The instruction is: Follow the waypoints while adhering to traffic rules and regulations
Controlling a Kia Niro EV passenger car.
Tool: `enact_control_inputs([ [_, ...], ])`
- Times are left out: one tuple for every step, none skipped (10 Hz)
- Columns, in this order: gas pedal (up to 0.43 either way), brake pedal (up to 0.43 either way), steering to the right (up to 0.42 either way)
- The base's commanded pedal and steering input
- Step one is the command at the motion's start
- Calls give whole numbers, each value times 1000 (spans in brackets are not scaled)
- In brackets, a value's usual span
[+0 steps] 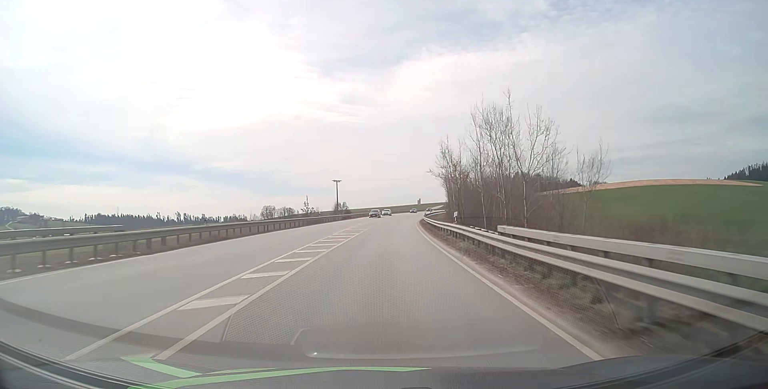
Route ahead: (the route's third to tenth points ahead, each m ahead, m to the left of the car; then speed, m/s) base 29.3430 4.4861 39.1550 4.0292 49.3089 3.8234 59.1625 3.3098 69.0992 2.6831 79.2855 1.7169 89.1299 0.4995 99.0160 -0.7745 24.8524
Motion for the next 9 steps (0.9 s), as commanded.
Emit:
enact_control_inputs([
  [240, 0, 8],
  [240, 0, 8],
  [240, 0, 8],
  [240, 0, 8],
  [240, 0, 8],
  [240, 0, 8],
  [240, 0, 8],
  [240, 0, 8],
  [240, 0, 8],
])
